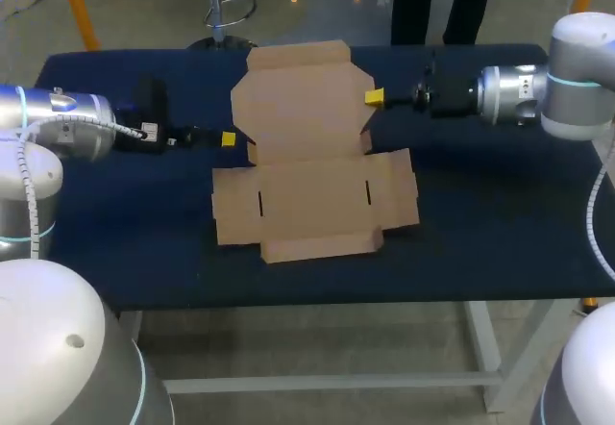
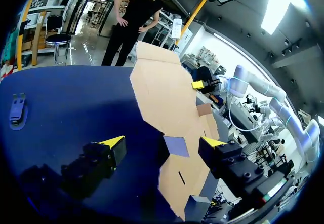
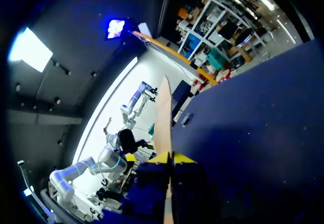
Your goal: Assemble the packaging by folding the flat box into shape, placing the metal phone stand inside, and closing the box properly
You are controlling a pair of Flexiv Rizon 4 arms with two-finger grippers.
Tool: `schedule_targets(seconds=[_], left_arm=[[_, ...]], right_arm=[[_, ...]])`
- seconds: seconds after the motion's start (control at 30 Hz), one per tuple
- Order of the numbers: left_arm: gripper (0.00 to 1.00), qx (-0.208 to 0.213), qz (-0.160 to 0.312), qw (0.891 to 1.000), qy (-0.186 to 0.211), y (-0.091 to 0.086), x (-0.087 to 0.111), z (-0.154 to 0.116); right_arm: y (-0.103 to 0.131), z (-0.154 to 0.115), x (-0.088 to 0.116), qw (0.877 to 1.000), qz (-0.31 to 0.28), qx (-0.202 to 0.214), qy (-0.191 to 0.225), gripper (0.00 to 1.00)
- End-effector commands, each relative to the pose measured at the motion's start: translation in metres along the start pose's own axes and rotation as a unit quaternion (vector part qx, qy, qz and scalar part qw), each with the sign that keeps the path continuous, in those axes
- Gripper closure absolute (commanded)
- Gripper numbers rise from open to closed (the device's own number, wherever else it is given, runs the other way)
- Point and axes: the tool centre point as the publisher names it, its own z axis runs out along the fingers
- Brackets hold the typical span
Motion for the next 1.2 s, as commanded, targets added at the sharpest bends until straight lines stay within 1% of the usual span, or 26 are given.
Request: schedule_targets(seconds=[0.03,0.2,0.3,0.67,0.83,0.93,1.0,1.07,1.13,1.2], left_arm=[[0.00,0.019,0.016,1.000,0.017,-0.010,-0.007,0.011],[0.00,0.032,0.040,0.998,0.042,-0.026,-0.010,0.019],[0.00,0.033,0.054,0.997,0.053,-0.036,-0.012,0.026],[0.00,0.035,0.085,0.990,0.102,-0.059,-0.013,0.046],[0.00,0.050,0.091,0.983,0.149,-0.064,-0.012,0.050],[0.07,0.054,0.092,0.980,0.167,-0.067,-0.010,0.053],[0.10,0.057,0.094,0.977,0.182,-0.069,-0.009,0.055],[0.11,0.056,0.098,0.975,0.189,-0.071,-0.006,0.057],[0.18,0.055,0.100,0.974,0.194,-0.073,-0.004,0.059],[0.22,0.054,0.103,0.973,0.200,-0.074,-0.002,0.062]], right_arm=[[0.000,-0.003,0.007,1.000,-0.016,-0.010,0.006,1.00],[0.006,0.000,0.013,0.999,-0.035,-0.010,0.016,1.00],[0.008,0.001,0.016,0.999,-0.046,-0.014,0.022,1.00],[0.012,0.005,0.019,0.997,-0.065,-0.021,0.038,1.00],[0.015,0.007,0.019,0.996,-0.068,-0.026,0.044,1.00],[0.017,0.009,0.019,0.996,-0.070,-0.028,0.047,1.00],[0.018,0.010,0.019,0.996,-0.072,-0.029,0.048,1.00],[0.020,0.012,0.018,0.996,-0.072,-0.030,0.050,1.00],[0.021,0.014,0.017,0.996,-0.072,-0.030,0.053,1.00],[0.021,0.016,0.017,0.995,-0.074,-0.030,0.055,1.00]])
